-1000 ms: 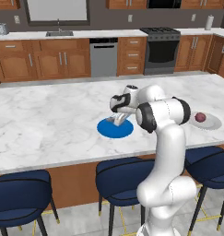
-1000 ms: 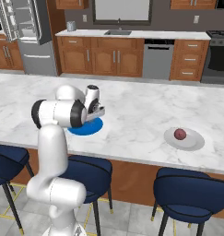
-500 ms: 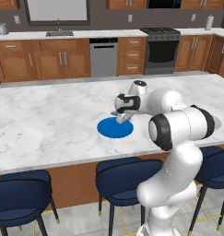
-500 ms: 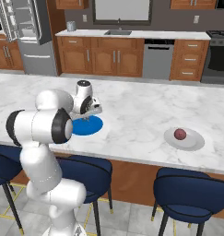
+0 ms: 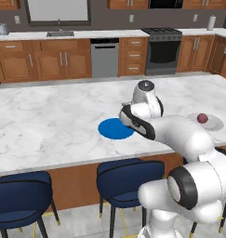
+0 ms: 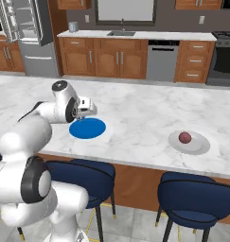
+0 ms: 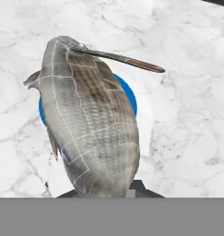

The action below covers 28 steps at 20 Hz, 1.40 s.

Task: Transport the fish and onion to the fridge. Place the fish on the rack containing meat and place the onion on the rack containing the vegetable, ensuring meats and vegetables are on different racks.

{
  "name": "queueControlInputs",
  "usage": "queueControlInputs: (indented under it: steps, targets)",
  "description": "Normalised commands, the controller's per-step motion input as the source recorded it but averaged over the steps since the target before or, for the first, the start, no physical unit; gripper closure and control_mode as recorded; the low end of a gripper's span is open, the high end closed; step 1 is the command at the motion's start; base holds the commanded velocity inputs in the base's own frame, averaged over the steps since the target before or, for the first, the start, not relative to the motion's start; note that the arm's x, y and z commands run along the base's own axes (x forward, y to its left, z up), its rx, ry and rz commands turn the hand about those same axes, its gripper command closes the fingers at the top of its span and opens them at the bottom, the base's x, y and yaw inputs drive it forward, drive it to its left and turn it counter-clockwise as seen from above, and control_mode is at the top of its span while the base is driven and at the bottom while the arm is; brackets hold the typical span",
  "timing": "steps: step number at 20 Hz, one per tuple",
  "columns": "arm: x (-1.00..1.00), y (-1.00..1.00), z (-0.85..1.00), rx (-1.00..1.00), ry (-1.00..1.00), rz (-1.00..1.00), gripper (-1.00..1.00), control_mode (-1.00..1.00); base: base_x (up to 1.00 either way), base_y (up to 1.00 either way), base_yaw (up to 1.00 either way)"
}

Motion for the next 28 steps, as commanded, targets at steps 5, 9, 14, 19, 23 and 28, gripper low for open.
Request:
queueControlInputs:
  steps: [5,9,14,19,23,28]
  targets:
    - [-1.0,0.0,0.95,0.0,-0.39,-0.19,1.0,-1.0,0.0,0.0,0.0]
    - [-1.0,-0.18,0.79,0.0,-0.29,-0.12,1.0,-1.0,0.0,0.0,0.0]
    - [-1.0,-0.3,0.58,0.0,-0.24,-0.03,1.0,-1.0,0.0,0.0,0.0]
    - [-1.0,-0.03,0.75,0.0,-0.28,0.0,1.0,-1.0,0.0,0.0,0.0]
    - [-0.99,0.0,0.75,0.01,-0.15,0.0,1.0,-1.0,0.0,0.0,0.0]
    - [-0.85,-0.07,0.52,0.01,-0.06,0.0,1.0,-1.0,0.0,0.0,0.0]
